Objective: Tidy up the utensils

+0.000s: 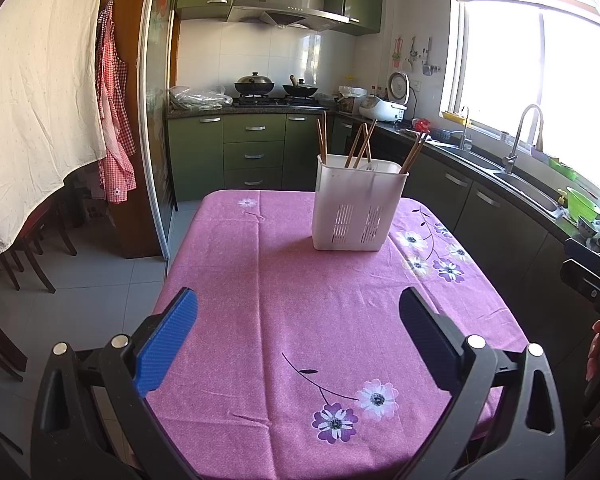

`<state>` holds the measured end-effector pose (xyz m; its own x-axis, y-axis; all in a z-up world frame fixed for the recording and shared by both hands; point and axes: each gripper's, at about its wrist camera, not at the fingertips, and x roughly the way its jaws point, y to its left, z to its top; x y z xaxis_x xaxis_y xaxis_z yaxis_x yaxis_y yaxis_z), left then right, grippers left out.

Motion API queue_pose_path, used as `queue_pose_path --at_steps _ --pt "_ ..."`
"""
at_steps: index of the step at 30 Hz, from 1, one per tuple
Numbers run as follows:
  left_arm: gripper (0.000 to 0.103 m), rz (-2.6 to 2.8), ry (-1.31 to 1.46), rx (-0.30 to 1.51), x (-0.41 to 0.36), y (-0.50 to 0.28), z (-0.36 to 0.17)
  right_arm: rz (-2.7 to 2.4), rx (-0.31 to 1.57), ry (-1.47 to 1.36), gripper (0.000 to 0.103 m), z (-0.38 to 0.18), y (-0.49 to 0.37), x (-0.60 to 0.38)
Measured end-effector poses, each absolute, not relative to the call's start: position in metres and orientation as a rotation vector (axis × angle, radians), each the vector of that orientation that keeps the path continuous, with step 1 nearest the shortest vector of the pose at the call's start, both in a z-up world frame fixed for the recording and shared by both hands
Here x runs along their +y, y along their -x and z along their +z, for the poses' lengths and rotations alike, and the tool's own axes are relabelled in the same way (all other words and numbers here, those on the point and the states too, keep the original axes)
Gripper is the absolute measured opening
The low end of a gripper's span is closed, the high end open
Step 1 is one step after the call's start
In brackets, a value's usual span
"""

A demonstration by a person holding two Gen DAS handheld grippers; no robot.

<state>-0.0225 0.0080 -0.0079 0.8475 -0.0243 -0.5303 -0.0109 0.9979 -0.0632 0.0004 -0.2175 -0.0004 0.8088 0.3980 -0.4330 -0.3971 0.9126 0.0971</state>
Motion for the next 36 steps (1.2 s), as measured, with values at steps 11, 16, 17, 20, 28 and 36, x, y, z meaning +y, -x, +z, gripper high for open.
queue_pose_path --at_steps 11,16,17,20,28,36 --pt "0.096 -0.02 0.077 0.572 0.004 0.022 -0.007 0.429 0.474 0.005 0.098 -0.005 -0.004 -0.216" --pt "0.096 -0.01 0.049 0.576 0.0 0.02 -0.008 0.431 0.479 0.008 0.098 -0.006 -0.006 -0.215" --pt "0.096 -0.009 0.047 0.578 0.0 0.02 -0.009 0.432 0.48 0.008 0.098 -0.006 -0.006 -0.215" --pt "0.096 0.004 0.03 0.569 -0.001 0.019 -0.008 0.432 0.48 0.008 0.098 -0.007 -0.006 -0.215" --pt "0.096 0.032 0.008 0.525 0.0 0.021 -0.005 0.434 0.487 0.011 0.098 -0.01 -0.008 -0.216" --pt "0.096 0.01 0.031 0.558 0.005 0.016 -0.008 0.434 0.49 0.011 0.098 -0.011 -0.008 -0.215"
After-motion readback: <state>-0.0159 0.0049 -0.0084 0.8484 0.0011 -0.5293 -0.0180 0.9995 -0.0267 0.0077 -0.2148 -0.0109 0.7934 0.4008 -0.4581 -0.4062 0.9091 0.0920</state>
